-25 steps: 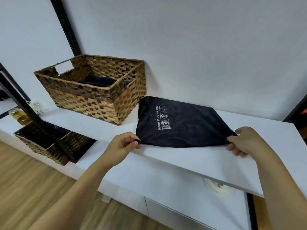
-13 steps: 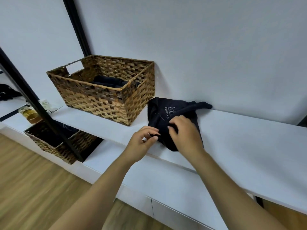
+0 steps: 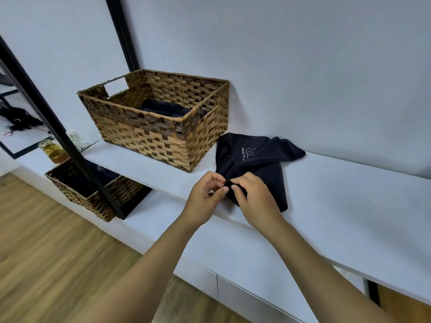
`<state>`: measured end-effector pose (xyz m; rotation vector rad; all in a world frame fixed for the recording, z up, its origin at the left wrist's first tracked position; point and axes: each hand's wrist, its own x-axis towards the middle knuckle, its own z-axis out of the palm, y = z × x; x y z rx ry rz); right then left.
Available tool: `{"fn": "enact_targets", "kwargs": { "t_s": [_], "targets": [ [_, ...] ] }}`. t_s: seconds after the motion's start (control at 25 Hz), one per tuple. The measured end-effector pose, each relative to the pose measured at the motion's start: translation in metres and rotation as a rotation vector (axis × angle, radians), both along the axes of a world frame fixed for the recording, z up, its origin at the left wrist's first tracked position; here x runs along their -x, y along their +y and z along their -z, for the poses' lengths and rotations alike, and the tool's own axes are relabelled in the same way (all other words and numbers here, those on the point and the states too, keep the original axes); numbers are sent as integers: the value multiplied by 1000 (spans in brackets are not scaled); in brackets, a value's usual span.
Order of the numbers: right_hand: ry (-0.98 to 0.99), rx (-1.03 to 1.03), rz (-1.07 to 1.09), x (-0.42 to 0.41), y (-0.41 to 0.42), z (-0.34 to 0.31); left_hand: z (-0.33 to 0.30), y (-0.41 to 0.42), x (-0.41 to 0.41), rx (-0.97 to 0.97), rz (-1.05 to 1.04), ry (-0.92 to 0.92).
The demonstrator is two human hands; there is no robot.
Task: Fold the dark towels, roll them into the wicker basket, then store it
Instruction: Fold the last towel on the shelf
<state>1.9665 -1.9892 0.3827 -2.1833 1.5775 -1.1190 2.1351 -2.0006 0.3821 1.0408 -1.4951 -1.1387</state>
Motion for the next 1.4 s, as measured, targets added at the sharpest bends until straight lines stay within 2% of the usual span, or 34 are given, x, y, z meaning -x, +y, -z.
{"fn": "enact_targets", "kwargs": {
  "t_s": [0.24, 0.48, 0.56, 0.64, 0.72, 0.8, 0.92, 1.0, 1.08, 1.2, 1.36, 1.4],
  "targets": [
    [100, -28, 23, -3, 3, -8, -1, 2, 6, 36, -42, -76],
    [441, -39, 367, 17, 12, -9, -12, -4, 6, 34, -95, -65],
    [467, -93, 452, 35, 13, -17, -19, -9, 5, 67, -125, -33],
    [410, -179, 495, 55, 17, -27, -26, -15, 6, 103, -147, -51],
    [238, -260, 442, 68, 23, -38, -31, -20, 10, 150, -154, -114],
    [95, -231, 308, 76, 30, -46, -37, -22, 16, 203, -173, -131],
    [159, -181, 127, 83, 42, -57, -49, -26, 27, 292, -197, -137],
    [263, -146, 92, 86, 47, -62, -54, -27, 33, 308, -185, -145],
    [395, -111, 80, 89, 46, -64, -58, -27, 38, 315, -177, -153],
    [399, -108, 107, 99, 44, -63, -63, -27, 42, 310, -175, -144],
    [554, -44, 156, 116, 40, -49, -65, -28, 40, 283, -157, -111],
    [542, -33, 150, 117, 39, -45, -65, -28, 39, 282, -155, -114]
  ]
}}
